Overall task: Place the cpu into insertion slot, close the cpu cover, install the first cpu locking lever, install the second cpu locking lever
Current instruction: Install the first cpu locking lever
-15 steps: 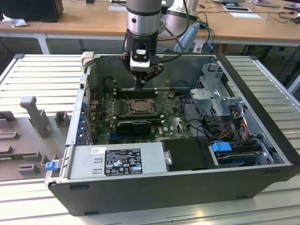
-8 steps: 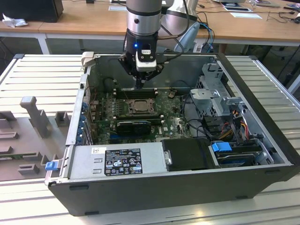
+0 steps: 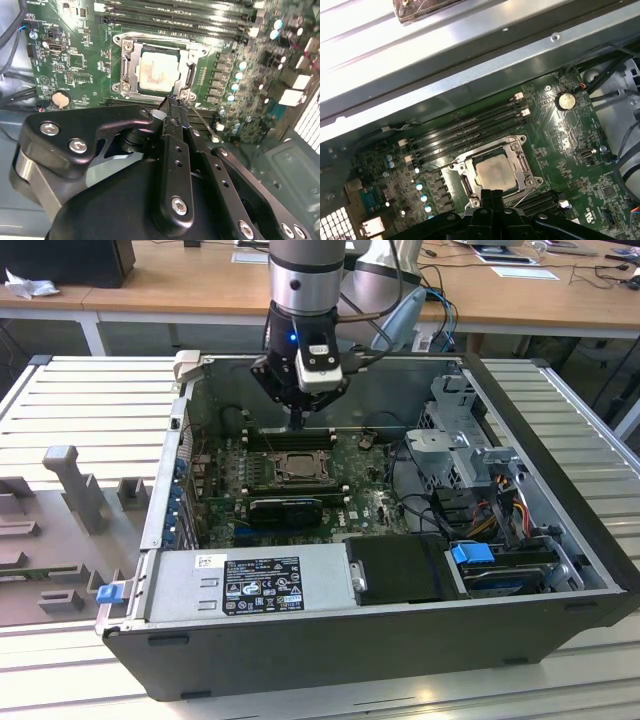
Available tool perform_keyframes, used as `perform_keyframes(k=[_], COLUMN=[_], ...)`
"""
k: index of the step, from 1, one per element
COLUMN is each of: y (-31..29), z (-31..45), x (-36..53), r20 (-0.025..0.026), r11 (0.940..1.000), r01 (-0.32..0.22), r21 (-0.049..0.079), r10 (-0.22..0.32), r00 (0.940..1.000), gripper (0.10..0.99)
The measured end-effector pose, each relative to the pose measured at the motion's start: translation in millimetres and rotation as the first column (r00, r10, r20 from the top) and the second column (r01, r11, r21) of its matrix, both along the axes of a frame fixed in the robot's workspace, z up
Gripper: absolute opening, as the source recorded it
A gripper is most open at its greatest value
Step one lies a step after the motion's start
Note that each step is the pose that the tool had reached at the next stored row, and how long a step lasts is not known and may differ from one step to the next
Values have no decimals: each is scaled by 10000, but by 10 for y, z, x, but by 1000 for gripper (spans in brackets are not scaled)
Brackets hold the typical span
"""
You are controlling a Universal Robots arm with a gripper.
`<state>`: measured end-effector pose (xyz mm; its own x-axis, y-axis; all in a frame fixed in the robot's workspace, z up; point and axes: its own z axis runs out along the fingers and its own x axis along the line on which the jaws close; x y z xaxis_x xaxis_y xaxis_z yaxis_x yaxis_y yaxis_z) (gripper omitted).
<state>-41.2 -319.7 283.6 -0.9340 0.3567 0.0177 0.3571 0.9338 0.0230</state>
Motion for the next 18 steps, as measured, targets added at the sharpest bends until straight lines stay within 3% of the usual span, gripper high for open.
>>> perform_keyframes(k=[6, 10, 16, 18], y=[0, 0, 0, 0], z=[0, 0, 0, 0], x=[-1, -1, -1, -1], r20=[-1, -1, -1, -1], r11=[9962, 9906, 9711, 9617], r01=[-866, -1366, -2386, -2742], r21=[-41, -40, -40, -41], r10=[866, 1366, 2386, 2742], r00=[9962, 9906, 9711, 9617], gripper=[106, 106, 106, 106])
